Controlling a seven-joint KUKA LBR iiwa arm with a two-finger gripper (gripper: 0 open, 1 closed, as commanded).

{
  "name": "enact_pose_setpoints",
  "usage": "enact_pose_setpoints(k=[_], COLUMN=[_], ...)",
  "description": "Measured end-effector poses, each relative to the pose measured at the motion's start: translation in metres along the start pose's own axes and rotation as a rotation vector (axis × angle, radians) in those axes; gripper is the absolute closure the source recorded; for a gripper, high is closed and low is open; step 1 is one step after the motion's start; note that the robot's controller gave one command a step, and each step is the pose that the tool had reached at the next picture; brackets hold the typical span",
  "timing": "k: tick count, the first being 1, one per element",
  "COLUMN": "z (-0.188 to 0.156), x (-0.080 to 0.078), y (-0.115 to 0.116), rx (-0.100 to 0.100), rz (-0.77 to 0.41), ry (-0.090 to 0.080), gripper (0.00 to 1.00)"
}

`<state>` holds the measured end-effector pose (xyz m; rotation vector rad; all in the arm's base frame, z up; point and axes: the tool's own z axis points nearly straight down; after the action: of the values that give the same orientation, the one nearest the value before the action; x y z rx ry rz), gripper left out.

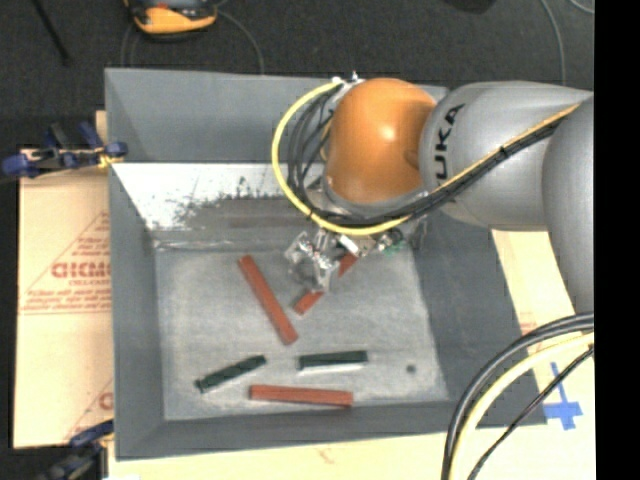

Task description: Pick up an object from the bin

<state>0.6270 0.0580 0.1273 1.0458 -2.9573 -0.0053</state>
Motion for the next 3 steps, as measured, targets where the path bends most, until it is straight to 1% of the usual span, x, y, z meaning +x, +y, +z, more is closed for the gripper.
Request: enact_pose_setpoints(k=[1,2,3], z=[0.0581,0.0538,0.0538], x=[0.0471,0.0444,0.0444], y=[-0.0054,-0.0067,-0.0067], rx=[0.002,0.006,0.005], rz=[0.032,0.034,0.034], ry=[-0.004,-0.01,-0.01], gripper=[0.0,1.0,1.0])
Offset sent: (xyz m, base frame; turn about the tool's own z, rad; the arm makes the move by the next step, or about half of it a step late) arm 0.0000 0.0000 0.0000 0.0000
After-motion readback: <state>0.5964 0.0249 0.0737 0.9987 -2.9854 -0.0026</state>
